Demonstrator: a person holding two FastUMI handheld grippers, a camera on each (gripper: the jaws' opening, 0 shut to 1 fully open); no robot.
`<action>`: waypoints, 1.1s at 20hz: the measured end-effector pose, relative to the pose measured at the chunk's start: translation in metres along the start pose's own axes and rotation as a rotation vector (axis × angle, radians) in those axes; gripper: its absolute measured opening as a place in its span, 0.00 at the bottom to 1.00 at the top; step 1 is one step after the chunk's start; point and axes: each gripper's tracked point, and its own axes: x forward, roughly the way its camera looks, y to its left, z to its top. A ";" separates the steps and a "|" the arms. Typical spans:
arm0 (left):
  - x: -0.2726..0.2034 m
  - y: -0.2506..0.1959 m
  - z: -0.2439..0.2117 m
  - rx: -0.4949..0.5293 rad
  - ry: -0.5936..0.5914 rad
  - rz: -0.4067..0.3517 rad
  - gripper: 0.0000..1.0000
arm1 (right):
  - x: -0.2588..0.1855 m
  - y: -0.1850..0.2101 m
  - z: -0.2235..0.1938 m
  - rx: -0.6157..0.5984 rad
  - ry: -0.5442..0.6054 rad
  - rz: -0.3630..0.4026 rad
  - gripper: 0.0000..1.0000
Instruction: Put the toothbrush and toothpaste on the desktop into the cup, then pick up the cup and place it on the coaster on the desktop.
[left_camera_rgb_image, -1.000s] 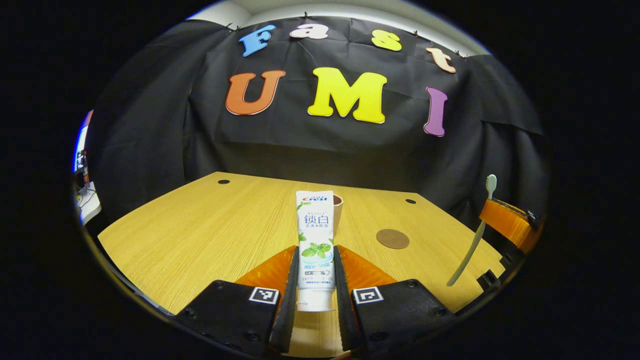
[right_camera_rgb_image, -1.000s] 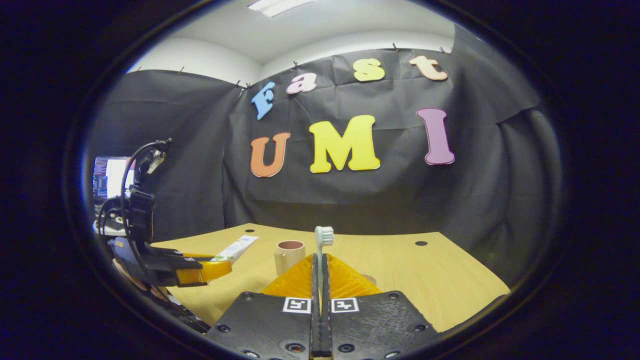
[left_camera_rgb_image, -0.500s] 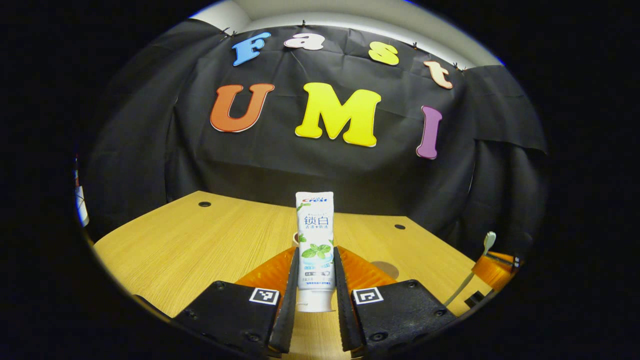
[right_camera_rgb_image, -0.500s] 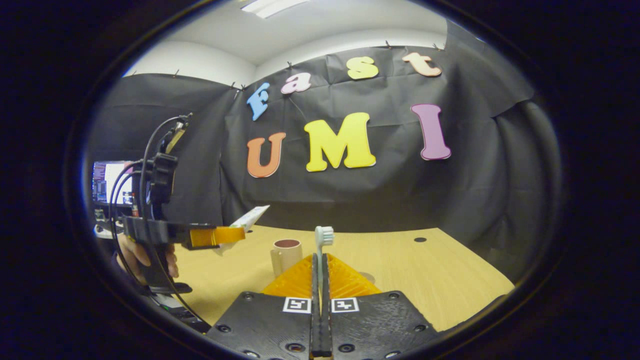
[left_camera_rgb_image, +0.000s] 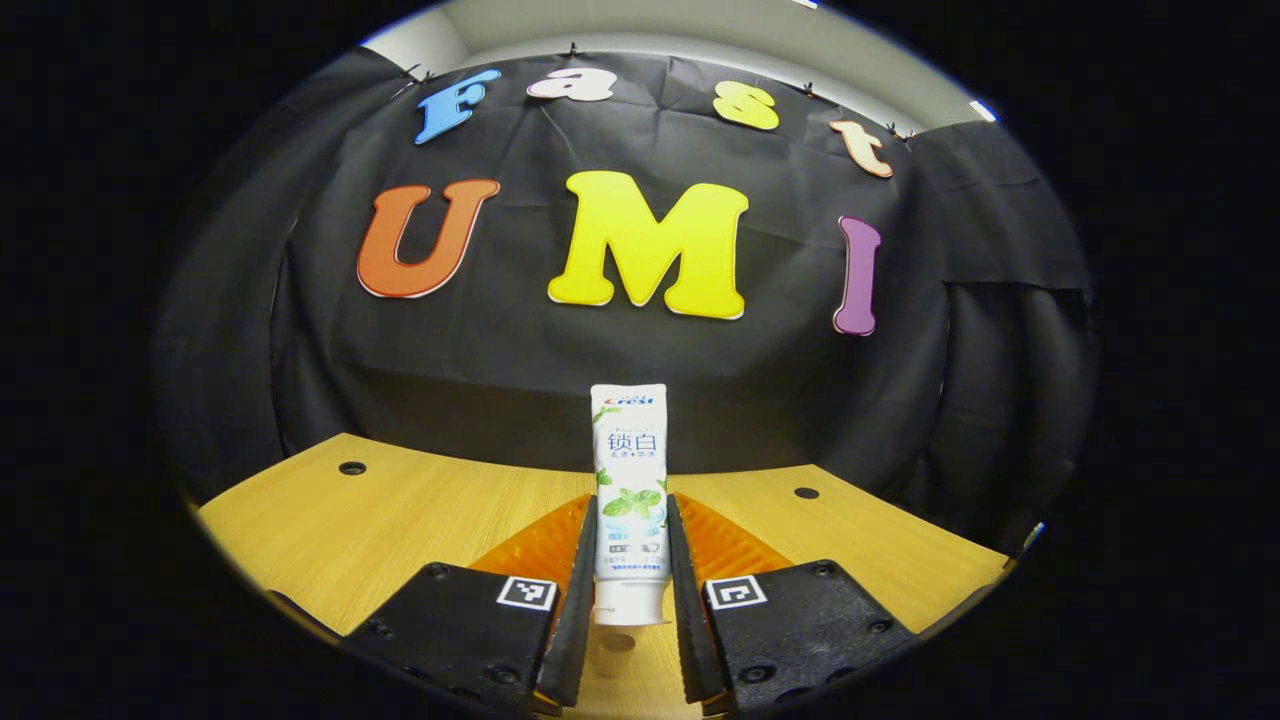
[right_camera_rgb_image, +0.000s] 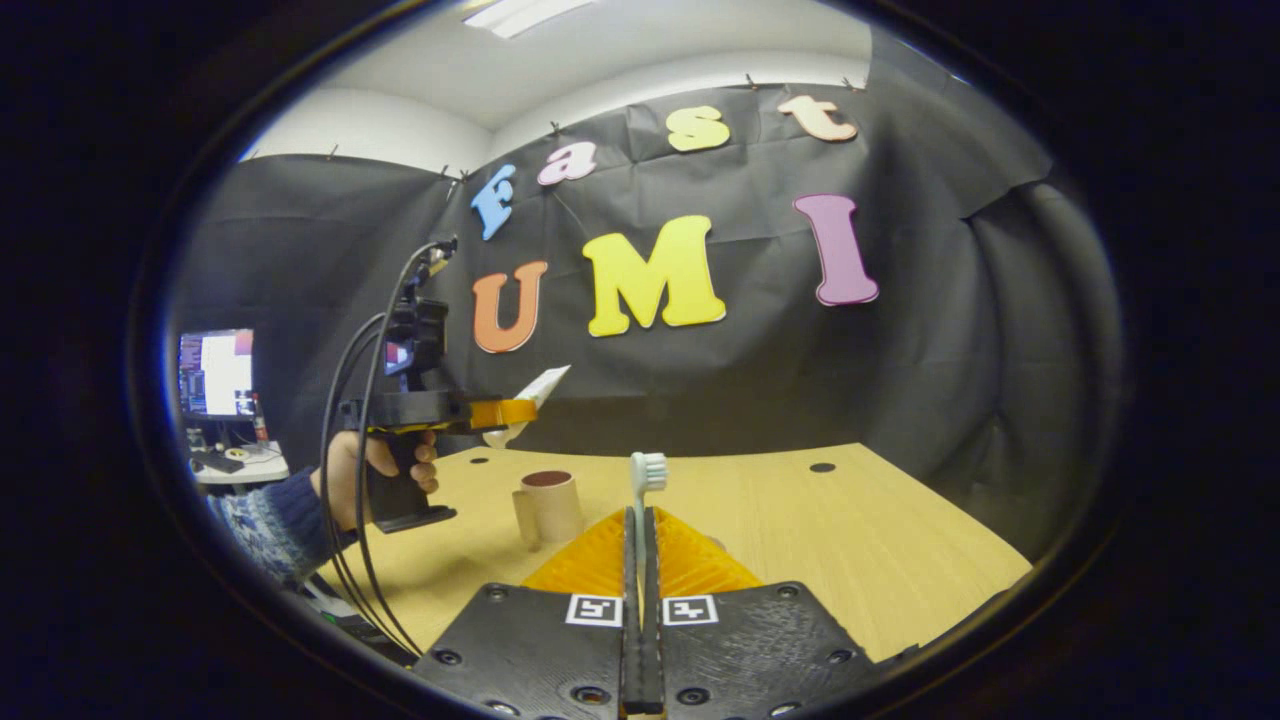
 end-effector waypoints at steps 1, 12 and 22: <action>0.008 -0.002 -0.003 -0.020 0.002 -0.009 0.40 | 0.001 -0.002 -0.001 0.004 0.003 -0.001 0.00; 0.026 0.004 -0.018 -0.012 0.021 -0.022 0.44 | 0.001 -0.013 -0.014 0.023 0.023 -0.009 0.00; 0.024 0.009 -0.015 0.008 0.009 -0.003 0.40 | 0.002 -0.011 -0.022 0.027 0.039 -0.008 0.00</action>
